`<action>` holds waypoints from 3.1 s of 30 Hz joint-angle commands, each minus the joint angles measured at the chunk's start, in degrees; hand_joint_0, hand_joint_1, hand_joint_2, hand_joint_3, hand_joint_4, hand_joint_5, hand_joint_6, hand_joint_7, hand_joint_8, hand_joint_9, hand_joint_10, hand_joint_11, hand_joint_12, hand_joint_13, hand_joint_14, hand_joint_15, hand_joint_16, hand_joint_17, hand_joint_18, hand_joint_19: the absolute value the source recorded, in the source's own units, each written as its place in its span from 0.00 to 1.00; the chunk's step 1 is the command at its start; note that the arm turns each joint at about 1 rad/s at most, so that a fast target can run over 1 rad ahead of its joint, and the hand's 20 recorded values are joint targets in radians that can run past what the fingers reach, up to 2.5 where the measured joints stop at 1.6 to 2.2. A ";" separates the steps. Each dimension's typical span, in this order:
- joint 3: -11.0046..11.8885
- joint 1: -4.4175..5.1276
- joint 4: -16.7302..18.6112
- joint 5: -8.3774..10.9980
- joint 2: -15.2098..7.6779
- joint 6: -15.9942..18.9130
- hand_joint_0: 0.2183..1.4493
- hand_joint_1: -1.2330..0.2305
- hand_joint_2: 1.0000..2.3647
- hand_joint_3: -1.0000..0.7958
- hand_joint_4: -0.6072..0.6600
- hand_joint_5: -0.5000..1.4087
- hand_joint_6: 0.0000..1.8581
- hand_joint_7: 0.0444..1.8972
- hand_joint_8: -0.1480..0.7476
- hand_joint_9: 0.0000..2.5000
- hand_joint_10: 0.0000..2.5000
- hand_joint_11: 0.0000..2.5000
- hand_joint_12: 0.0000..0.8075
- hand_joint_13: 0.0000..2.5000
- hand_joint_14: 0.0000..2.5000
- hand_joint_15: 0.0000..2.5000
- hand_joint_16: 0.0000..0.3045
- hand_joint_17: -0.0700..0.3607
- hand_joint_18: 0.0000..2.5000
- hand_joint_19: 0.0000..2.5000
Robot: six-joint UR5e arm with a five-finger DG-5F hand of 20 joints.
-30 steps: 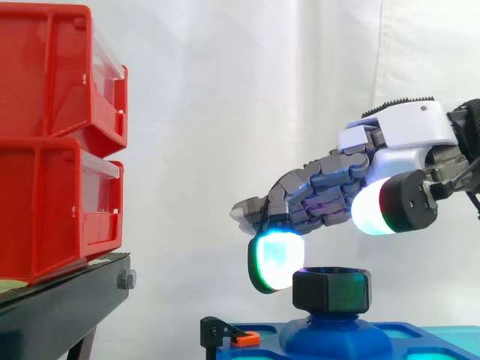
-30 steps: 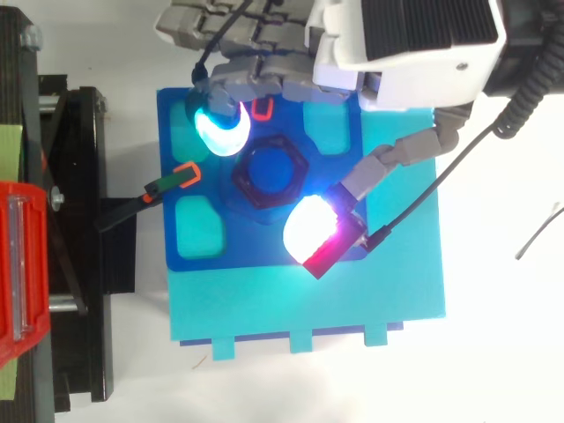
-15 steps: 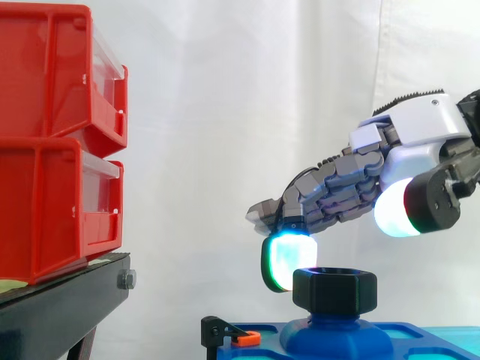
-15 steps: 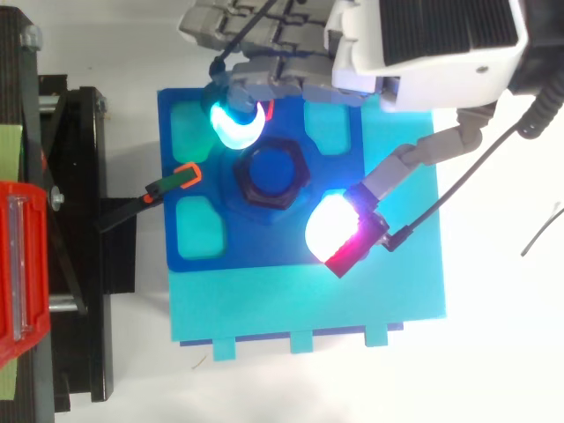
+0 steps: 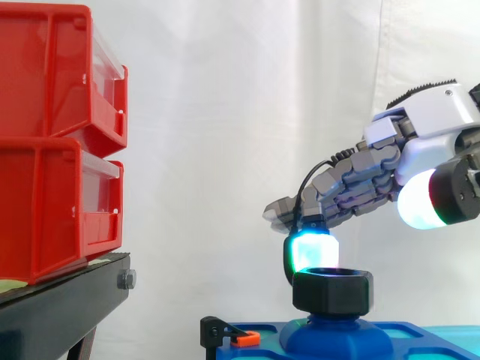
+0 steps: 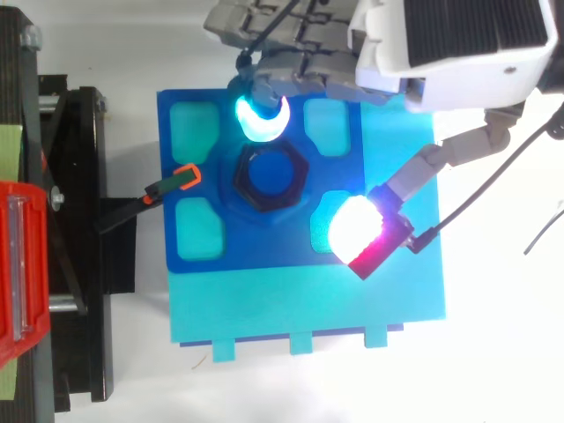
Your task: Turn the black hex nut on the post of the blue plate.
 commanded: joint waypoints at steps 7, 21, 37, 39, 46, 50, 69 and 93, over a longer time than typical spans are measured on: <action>0.00 1.16 -9.23 1.01 2.27 -1.59 0.08 0.53 0.00 0.28 0.75 0.14 0.27 0.55 0.45 0.01 0.00 0.00 0.51 0.01 0.00 0.00 0.18 0.45 0.00 0.00; 0.00 3.18 -10.81 4.35 4.73 -0.80 0.08 0.53 0.00 0.28 0.75 0.14 0.27 0.55 0.45 0.01 0.00 0.00 0.51 0.01 0.00 0.00 0.18 0.46 0.00 0.00; 3.25 3.53 -6.42 4.97 5.26 3.86 0.08 0.53 0.00 0.28 0.73 0.14 0.27 0.52 0.45 0.01 0.00 0.00 0.51 0.01 0.00 0.00 0.18 0.46 0.00 0.00; 3.25 3.71 -4.57 5.41 5.00 3.86 0.08 0.53 0.00 0.28 0.72 0.14 0.27 0.51 0.45 0.01 0.00 0.00 0.51 0.01 0.00 0.00 0.18 0.46 0.00 0.00; 3.16 4.06 1.31 5.85 1.92 4.30 0.08 0.35 0.00 0.28 0.64 0.12 0.27 0.44 0.42 0.00 0.00 0.00 0.50 0.01 0.00 0.00 0.19 0.46 0.00 0.00; 3.25 4.32 3.69 5.76 0.51 4.65 0.10 0.28 0.00 0.28 0.61 0.11 0.27 0.41 0.40 0.00 0.00 0.00 0.49 0.00 0.00 0.00 0.18 0.46 0.00 0.00; 3.34 4.23 8.70 4.35 -4.23 7.38 0.10 0.20 0.00 0.28 0.57 0.10 0.27 0.39 0.37 0.00 0.00 0.00 0.47 0.00 0.00 0.00 0.18 0.45 0.00 0.00; 2.46 2.65 8.52 2.68 -4.23 5.71 0.10 0.29 0.00 0.28 0.64 0.13 0.27 0.46 0.40 0.00 0.00 0.00 0.49 0.00 0.00 0.00 0.18 0.46 0.00 0.00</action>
